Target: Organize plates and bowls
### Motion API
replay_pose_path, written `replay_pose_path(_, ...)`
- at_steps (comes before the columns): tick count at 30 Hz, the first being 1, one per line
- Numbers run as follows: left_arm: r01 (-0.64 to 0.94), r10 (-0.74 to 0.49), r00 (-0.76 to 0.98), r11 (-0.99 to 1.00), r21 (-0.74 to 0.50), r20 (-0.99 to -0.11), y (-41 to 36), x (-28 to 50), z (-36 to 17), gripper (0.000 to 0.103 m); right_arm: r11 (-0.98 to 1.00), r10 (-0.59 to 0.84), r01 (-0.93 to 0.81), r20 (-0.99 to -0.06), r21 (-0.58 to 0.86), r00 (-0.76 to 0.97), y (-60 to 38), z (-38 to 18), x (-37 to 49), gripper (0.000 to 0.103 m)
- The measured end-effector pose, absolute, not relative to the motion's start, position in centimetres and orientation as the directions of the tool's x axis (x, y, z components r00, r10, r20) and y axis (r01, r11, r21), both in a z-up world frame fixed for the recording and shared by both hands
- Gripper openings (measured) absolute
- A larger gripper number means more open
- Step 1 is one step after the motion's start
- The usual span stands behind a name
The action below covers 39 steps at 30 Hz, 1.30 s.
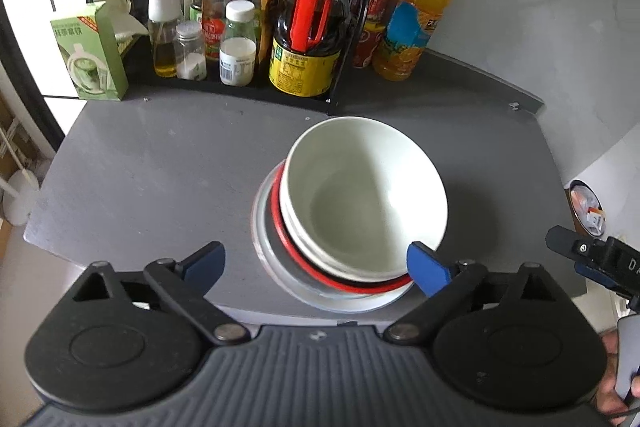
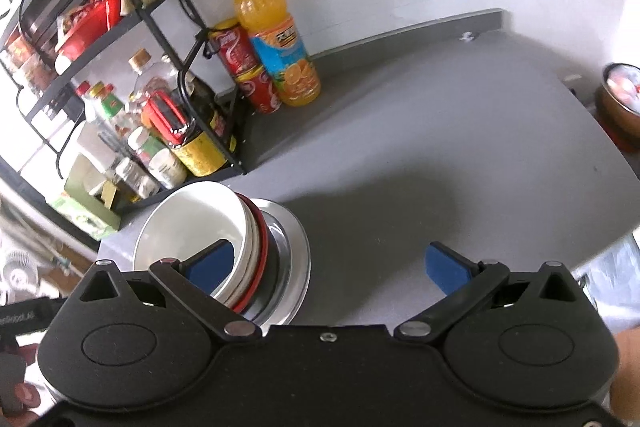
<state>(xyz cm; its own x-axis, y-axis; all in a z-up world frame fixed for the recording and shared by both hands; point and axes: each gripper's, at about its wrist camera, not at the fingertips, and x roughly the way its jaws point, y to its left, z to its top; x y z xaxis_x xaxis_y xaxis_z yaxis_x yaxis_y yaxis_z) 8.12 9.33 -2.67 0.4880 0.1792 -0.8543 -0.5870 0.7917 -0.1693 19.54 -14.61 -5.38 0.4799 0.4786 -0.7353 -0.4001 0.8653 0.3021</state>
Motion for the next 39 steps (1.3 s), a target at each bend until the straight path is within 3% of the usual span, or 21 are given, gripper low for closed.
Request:
replay_pose_path(21, -0.437, 0.166, 0.606, 0.886, -0.152, -0.778, 8.8, 1.4, 0.5, 0.102, 0.927, 0.370, -0.307, -0.638, 0.214, 0.675, -17.1, -1.3, 9.8, 0.103)
replay_pose_path(39, -0.363, 0.166, 0.633, 0.926, -0.100, -0.756, 7.5, -1.9, 2.1, 0.102, 0.927, 0.363, -0.325, -0.665, 0.188, 0.653, -17.7, -0.1, 3.2, 0.103)
